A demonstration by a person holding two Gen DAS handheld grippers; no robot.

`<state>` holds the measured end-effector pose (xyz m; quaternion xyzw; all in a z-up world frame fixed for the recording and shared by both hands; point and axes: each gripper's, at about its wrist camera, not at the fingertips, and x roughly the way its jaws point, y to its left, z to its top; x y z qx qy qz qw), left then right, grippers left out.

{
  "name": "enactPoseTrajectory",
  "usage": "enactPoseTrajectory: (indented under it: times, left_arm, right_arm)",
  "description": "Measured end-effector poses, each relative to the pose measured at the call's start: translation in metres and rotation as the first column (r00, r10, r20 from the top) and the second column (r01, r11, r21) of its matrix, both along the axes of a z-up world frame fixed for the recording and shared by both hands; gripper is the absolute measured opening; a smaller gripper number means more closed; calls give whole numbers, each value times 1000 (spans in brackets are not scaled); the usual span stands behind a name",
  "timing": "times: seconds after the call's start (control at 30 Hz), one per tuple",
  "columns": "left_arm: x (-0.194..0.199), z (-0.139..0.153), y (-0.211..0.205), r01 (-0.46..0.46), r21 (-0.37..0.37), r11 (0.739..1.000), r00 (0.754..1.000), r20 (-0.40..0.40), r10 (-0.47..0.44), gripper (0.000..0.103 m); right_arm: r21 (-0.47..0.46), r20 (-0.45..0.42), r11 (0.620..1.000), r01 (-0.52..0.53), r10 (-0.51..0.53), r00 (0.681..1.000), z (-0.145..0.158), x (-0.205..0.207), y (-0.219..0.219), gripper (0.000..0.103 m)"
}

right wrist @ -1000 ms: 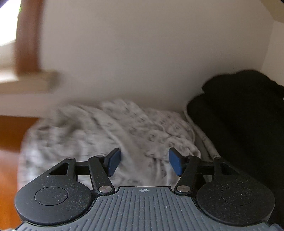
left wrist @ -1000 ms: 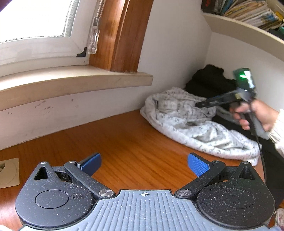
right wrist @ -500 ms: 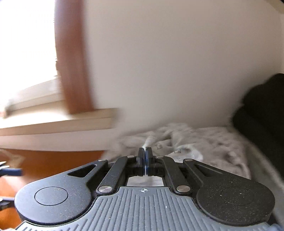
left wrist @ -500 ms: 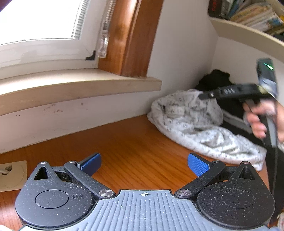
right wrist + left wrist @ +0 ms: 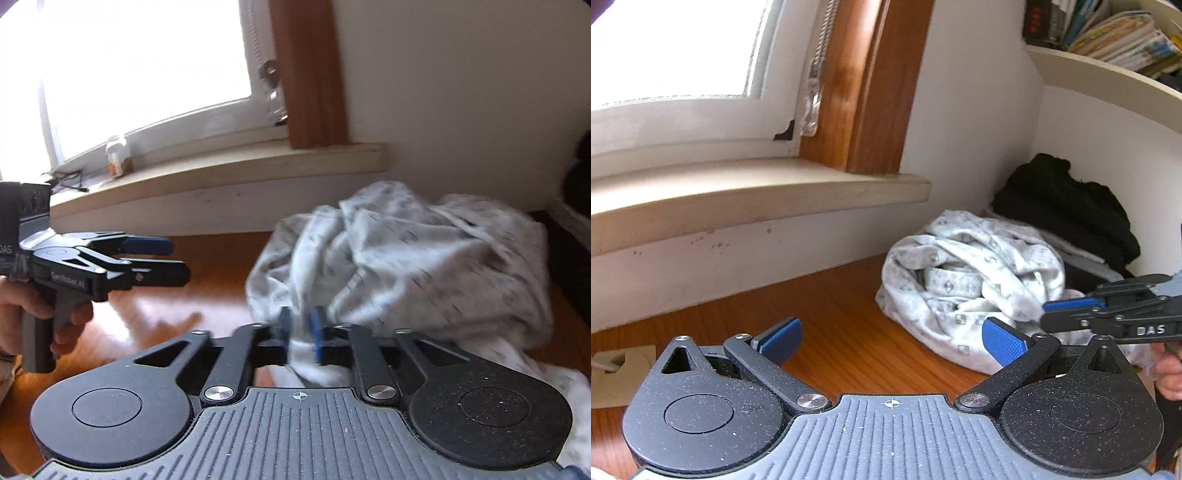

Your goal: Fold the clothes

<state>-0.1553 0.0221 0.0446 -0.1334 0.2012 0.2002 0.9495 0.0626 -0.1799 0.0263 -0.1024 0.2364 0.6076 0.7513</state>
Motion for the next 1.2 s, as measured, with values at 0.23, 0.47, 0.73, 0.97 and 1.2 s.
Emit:
enactPoseTrajectory:
  times: [0.23, 0.47, 0.73, 0.97, 1.2]
  left_arm:
    - [5, -2, -16, 44, 38, 998, 999, -13, -44, 103]
    - [4, -3, -16, 64, 26, 998, 998, 2, -64, 98]
    - [32, 9, -31, 135, 72, 988, 991, -24, -133, 47]
    - [101, 17, -68, 284, 176, 943, 957, -111, -268, 76]
    - [149, 4, -78, 363, 264, 894, 918, -266, -294, 60]
  right_arm:
    - [43, 27, 969, 245, -246, 969, 0, 29, -41, 45]
    - [-69, 89, 951, 301, -295, 951, -19, 56, -29, 47]
    - [-78, 56, 964, 254, -250, 967, -33, 66, -30, 56]
    - [-50, 18, 968, 245, -245, 969, -35, 69, -32, 56]
    - [-29, -1, 970, 242, -242, 970, -34, 70, -36, 56]
